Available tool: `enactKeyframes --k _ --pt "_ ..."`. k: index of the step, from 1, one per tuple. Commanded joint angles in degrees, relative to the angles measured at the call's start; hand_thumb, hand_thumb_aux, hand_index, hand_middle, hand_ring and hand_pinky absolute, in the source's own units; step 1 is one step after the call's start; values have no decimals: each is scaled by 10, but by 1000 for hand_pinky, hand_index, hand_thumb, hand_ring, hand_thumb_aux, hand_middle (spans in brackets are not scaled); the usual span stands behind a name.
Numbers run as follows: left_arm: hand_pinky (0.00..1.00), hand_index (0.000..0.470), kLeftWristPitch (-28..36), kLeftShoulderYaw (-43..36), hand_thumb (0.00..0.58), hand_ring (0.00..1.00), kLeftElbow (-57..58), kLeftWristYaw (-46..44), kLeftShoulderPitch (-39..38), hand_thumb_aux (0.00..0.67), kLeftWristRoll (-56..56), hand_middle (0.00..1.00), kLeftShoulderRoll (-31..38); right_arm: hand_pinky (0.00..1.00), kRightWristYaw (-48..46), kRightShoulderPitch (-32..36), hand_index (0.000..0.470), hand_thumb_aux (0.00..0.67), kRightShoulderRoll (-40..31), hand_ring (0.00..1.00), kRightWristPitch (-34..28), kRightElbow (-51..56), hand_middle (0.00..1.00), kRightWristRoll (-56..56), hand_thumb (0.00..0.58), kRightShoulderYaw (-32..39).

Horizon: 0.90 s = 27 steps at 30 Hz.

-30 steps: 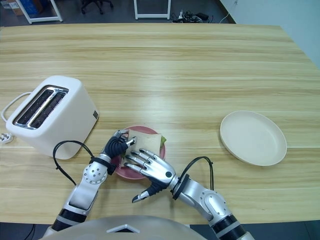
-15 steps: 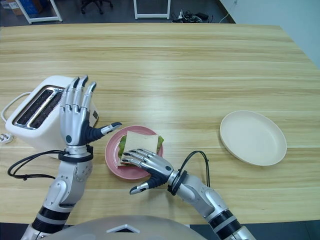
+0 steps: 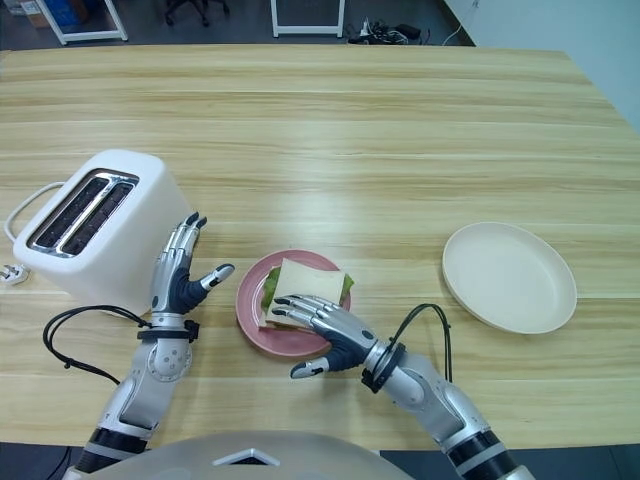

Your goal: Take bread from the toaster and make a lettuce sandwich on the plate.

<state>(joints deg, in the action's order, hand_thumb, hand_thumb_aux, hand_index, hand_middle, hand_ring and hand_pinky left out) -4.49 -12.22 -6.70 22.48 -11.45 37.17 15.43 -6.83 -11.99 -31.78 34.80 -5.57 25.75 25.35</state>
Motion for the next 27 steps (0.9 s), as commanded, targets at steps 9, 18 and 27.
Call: enactKeyframes --k 9,18,27 --pt "1000 470 -58 69 580 1000 -87 -171 -57 670 -238 1000 25 0 -54 -61 0 0 -21 0 -23 -177 0 -294 0 -164" --pt "1000 470 59 172 580 1000 -257 -437 -226 670 -280 1000 224 1000 -205 -253 470 670 -161 1000 -59 -142 1000 -259 580 -343" --pt "1000 470 78 -8 580 1000 -158 -480 -169 670 -156 1000 197 1000 -247 -190 470 670 -92 1000 -105 -112 1000 -105 580 -157"
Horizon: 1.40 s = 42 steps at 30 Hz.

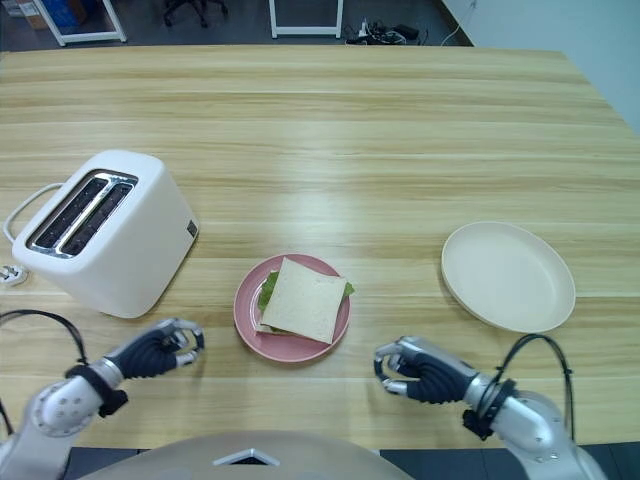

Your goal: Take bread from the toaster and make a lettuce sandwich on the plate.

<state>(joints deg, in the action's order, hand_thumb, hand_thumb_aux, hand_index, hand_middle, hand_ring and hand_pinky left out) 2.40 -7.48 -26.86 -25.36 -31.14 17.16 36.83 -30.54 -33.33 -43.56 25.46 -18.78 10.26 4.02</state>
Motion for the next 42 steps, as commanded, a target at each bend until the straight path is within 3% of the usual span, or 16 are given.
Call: enactKeyframes --k 1,8,16,18,20,23,24,25,26,27,28,31,34,36,42 --pt "1000 470 10 -69 580 1000 57 1 35 670 55 1000 -24 1000 -10 30 470 670 33 1000 -14 26 1000 64 580 73" --pt "1000 470 7 -125 580 1000 130 18 92 670 97 1000 -65 1000 13 92 470 670 87 1000 -21 85 1000 141 580 151" --pt "1000 470 -41 -163 580 1000 351 95 232 670 102 1000 -166 1000 122 285 470 670 167 1000 -2 265 1000 187 580 163" --pt "1000 437 -58 -160 577 1000 414 130 270 623 106 1000 -182 1000 144 323 470 670 173 1000 4 296 1000 195 580 162" --pt "1000 470 -70 -151 580 1000 451 163 296 670 102 1000 -196 1000 160 352 470 670 178 1000 11 328 1000 196 580 164" --pt "1000 470 -84 -134 580 1000 487 209 334 670 90 1000 -220 1000 192 382 470 670 188 1000 20 375 1000 204 580 166" --pt "1000 393 -88 -130 564 1000 495 226 343 560 90 1000 -225 1000 201 386 470 670 189 1000 24 383 1000 207 580 167" --pt "1000 265 -92 -123 470 1000 495 239 347 378 85 1000 -230 1000 201 381 470 670 188 1000 30 379 1000 197 580 164" --pt "898 44 -98 -115 104 898 490 252 347 63 79 898 -232 1000 197 375 470 670 186 1000 37 370 1000 184 580 160" --pt "439 0 -111 -103 0 439 475 266 342 0 70 439 -232 1000 178 359 389 554 178 1000 46 346 1000 149 563 154" --pt "0 0 -141 -84 0 0 456 284 335 0 51 0 -237 8 144 335 0 0 168 8 51 307 8 91 0 148" --pt "0 0 -226 -18 0 0 363 287 307 0 -68 0 -267 0 55 252 0 0 123 0 55 144 0 -147 0 116" --pt "0 0 -257 15 0 0 286 275 297 0 -168 0 -298 0 70 223 0 0 132 0 26 54 0 -289 0 41" --pt "0 0 -252 29 0 0 271 273 304 0 -210 0 -317 0 115 238 0 0 165 0 -2 55 0 -292 0 8" --pt "0 0 -224 74 0 0 347 281 343 0 -249 0 -356 0 298 305 0 0 287 0 -104 132 0 -157 0 -20"
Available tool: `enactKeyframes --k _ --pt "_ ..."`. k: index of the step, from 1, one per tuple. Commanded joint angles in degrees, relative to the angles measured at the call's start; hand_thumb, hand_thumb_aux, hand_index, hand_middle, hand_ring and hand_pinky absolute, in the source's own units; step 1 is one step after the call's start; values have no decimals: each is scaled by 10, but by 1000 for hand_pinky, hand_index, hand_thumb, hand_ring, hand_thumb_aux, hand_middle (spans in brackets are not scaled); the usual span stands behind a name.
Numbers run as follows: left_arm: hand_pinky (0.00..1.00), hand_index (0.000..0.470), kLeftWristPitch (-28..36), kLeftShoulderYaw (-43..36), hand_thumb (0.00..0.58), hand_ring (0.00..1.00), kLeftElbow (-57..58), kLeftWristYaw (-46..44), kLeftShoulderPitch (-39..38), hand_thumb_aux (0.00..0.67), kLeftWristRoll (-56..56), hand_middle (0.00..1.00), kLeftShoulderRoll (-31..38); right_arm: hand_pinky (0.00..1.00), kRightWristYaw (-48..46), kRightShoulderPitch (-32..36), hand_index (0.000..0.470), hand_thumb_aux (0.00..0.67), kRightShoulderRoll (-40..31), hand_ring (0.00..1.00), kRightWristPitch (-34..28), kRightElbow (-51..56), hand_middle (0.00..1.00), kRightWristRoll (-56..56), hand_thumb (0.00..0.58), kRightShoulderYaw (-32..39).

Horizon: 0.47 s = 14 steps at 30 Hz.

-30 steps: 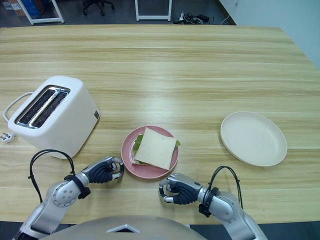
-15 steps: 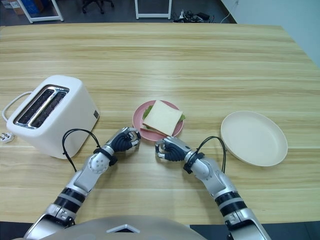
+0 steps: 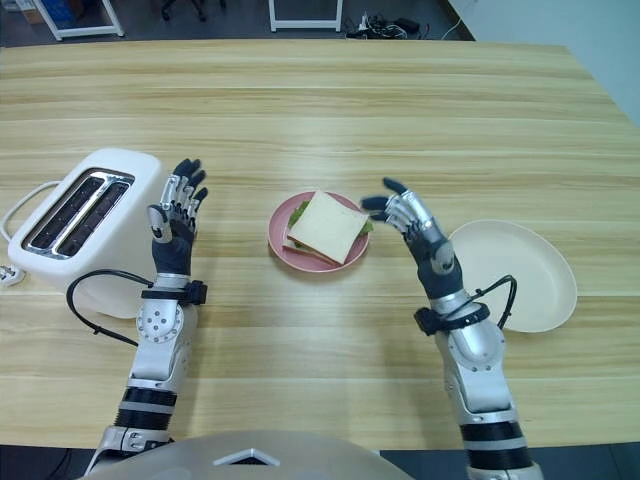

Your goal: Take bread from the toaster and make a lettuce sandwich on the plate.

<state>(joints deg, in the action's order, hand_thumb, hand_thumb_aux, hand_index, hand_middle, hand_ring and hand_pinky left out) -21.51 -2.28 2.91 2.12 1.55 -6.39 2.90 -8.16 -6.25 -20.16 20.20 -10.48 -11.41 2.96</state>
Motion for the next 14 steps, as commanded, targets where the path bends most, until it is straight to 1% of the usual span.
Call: enactKeyframes --k 1,3,5,7,10,14 --pt "0 0 5 24 0 0 63 14 19 0 2 0 -16 0 92 45 0 0 68 0 -63 68 0 73 0 -11" --pt "0 0 -16 27 0 0 80 25 21 0 35 0 -12 0 121 64 0 0 92 0 -71 100 0 100 0 -12" --pt "0 0 -26 33 0 0 94 25 30 0 42 0 -12 0 141 81 0 0 104 0 -70 124 0 135 0 -5" --pt "0 0 -33 41 0 0 110 24 43 0 44 0 -12 0 149 97 0 0 113 0 -57 145 0 151 0 -4" --pt "0 0 -42 47 0 0 132 22 64 0 46 0 -13 0 162 121 0 0 119 0 -54 163 0 176 0 -8" --pt "0 0 -48 48 0 0 150 24 83 0 55 0 -18 0 152 144 0 0 129 0 -45 190 0 170 0 -10"
